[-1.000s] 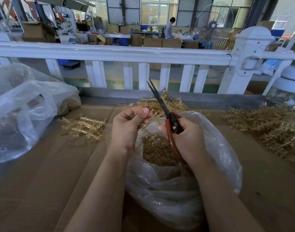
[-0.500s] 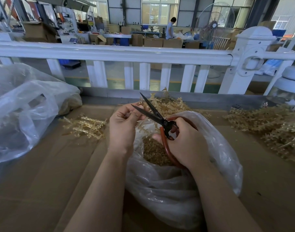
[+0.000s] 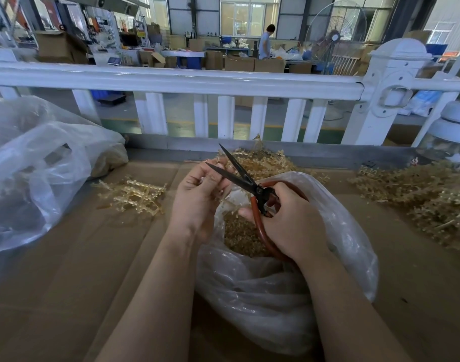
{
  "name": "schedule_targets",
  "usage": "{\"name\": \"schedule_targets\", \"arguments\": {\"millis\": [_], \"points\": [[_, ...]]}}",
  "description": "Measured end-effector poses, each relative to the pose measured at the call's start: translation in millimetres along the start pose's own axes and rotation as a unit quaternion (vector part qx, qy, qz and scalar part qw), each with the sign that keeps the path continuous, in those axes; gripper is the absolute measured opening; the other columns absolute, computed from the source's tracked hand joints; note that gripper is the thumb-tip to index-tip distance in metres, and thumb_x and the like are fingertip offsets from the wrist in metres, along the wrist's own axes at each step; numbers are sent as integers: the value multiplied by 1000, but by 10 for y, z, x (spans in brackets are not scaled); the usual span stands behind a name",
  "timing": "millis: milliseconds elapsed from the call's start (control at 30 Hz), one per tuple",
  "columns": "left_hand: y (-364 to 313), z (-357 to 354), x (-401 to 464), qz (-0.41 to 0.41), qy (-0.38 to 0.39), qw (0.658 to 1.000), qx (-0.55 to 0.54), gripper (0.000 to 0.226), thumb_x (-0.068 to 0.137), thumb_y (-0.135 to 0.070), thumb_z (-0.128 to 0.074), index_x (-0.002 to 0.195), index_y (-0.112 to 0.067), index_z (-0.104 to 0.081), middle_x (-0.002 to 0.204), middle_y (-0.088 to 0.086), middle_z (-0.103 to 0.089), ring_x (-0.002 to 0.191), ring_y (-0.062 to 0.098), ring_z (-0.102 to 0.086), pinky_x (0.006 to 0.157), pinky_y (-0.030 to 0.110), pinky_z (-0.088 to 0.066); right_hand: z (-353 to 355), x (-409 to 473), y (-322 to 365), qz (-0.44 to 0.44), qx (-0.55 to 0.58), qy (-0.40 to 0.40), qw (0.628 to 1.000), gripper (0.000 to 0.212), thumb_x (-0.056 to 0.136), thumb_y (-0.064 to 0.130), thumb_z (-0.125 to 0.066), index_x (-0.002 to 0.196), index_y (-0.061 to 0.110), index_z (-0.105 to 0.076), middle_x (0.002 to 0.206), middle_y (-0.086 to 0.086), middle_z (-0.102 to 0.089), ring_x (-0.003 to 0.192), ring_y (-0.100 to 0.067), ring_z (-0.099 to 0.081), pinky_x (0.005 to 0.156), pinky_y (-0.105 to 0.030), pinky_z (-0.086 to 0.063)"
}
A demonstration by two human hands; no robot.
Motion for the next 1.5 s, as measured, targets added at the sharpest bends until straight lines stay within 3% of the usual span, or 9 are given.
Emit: {"name": "schedule_targets", "arguments": {"millis": [267,433,633,800,1000,1100,1167,1333,1500], "points": [[-30,4,-45,17,-35,998,42,18,94,-3,-57,83,-10,-68,74,0,-68,52,4,-49,53,14,-43,8,-11,1,4,-16,-9,1000,64,71,84,-54,96,25,-61,90,13,-67,81,-4,-62,70,-23,-55],[-53,35,-70,16,-70,996,55,10,91,-4,-61,87,-6,-70,69,1,-69,53,4,-55,57,14,-48,51,-14,7,4,-51,-44,998,57,74,81,-58,87,26,-62,79,16,-64,70,-3,-58,63,-21,-52],[-75,36,-65,8,-75,996,50,10,90,-3,-61,86,-6,-70,75,3,-73,58,6,-63,59,14,-51,79,-22,22,10,-67,-59,996,53,74,80,-62,72,28,-54,63,17,-55,57,1,-50,51,-10,-32],[-76,51,-47,7,-62,997,54,14,94,1,-55,89,-3,-68,71,2,-73,56,5,-64,60,16,-53,102,-25,47,26,-62,-77,995,55,75,79,-62,70,25,-56,62,16,-56,54,0,-49,51,-12,-35],[-91,54,-30,-1,-52,997,63,18,94,0,-57,81,-4,-69,71,8,-68,61,13,-57,76,25,-55,134,-34,70,28,-33,-86,995,63,75,86,-45,68,24,-58,57,20,-47,50,4,-45,50,-9,-30],[-120,42,-28,-17,-41,996,76,15,94,-2,-58,83,-2,-68,70,7,-63,57,11,-53,75,28,-49,112,-26,53,26,-34,-80,996,73,71,93,-33,69,24,-57,57,20,-49,52,2,-47,51,-15,-40],[-140,54,-29,-27,-39,995,89,15,93,-1,-58,82,-3,-68,70,5,-67,59,9,-58,68,21,-51,111,-24,52,31,-38,-82,995,76,70,95,-28,69,24,-57,57,18,-52,53,0,-49,51,-22,-46],[-151,34,-37,-43,-15,987,152,14,91,-3,-62,80,-7,-70,73,3,-70,64,8,-62,65,19,-52,102,-15,35,29,-51,-78,995,65,75,87,-47,74,23,-60,64,13,-61,57,-5,-56,55,-31,-53],[-136,24,-33,-32,-14,991,129,8,83,-13,-66,82,-6,-70,73,3,-72,65,9,-64,65,19,-52,116,-17,29,34,-45,-89,994,61,78,81,-53,71,21,-60,61,12,-60,54,-6,-55,54,-33,-52]]}}
Point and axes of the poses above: each hand's wrist, its own x-axis towards the middle knuckle, its own z-axis out of the back of the hand, y = z × x, the point moved 8 cm from there along x, towards the middle knuckle
